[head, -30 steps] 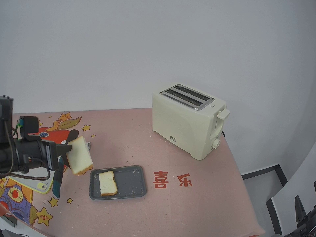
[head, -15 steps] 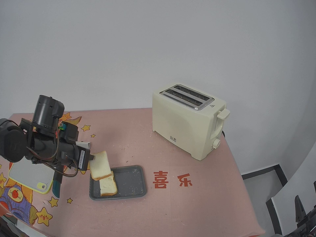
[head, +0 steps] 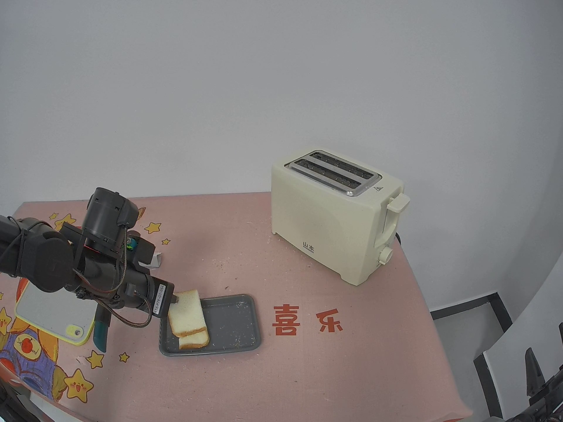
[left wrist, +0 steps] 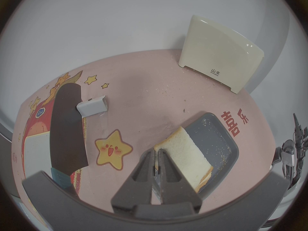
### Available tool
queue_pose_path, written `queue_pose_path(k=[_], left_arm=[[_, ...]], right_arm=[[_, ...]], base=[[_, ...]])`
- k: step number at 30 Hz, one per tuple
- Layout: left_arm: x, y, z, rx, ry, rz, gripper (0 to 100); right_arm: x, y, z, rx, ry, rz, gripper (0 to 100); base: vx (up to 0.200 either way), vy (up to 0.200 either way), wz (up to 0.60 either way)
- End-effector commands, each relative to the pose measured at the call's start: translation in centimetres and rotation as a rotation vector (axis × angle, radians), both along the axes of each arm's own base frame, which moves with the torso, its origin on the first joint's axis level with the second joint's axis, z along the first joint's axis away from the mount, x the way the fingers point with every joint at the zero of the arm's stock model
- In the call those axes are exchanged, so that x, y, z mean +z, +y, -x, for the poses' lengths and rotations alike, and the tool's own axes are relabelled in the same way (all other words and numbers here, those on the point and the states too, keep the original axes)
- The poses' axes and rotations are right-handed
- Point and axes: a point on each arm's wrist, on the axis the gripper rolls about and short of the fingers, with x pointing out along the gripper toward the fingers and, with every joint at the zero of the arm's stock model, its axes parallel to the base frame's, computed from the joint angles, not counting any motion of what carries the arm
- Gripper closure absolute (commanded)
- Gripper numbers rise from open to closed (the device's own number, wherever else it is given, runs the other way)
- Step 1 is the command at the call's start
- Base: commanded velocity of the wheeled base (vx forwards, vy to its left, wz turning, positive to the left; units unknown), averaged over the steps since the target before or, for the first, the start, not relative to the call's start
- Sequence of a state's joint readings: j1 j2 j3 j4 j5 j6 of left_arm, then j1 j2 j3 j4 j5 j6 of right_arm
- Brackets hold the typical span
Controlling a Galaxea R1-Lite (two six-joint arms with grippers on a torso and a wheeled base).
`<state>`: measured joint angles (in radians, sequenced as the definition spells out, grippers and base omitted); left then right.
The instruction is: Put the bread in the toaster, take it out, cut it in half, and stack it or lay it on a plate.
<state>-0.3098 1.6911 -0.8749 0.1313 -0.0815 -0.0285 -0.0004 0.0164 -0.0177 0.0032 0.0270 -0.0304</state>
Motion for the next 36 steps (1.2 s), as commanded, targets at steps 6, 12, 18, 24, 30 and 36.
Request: queue_pose_path(k=[6,12,18,24,30,36], left_arm=[[0.09,-0.06,0.08,-0.004,-0.004,0.001,100],[0.11,-0.37,0.33,-0.018,-0.004,0.001,100],[0.14,-0.52,0.41,-0.024,-0.004,0.001,100],[-0.08,-0.52,0.52,-0.028,0.004,-0.004,100],[-0.2,-0.47,0.68,-0.033,0.005,-0.008,0],[-0.06,-0.49,0.61,-0.027,-0.002,-0.003,0]], right_arm=[[-0.46,0.0,-0.09,0.001,0.012,0.0,0],[-0.46,0.0,-0.09,0.001,0.012,0.0,0],[-0.46,0.0,-0.09,0.001,0.012,0.0,0],[-0.46,0.0,-0.09,0.001,0.012,-0.001,0],[-0.46,0.0,-0.09,0.001,0.012,-0.001,0],[-0.46,0.0,-0.09,0.001,0.012,-0.001,0]], base=[[0.0,0.0,0.0],[0.0,0.0,0.0],[0.0,0.0,0.0],[0.0,0.0,0.0],[0.0,0.0,0.0],[0.0,0.0,0.0]])
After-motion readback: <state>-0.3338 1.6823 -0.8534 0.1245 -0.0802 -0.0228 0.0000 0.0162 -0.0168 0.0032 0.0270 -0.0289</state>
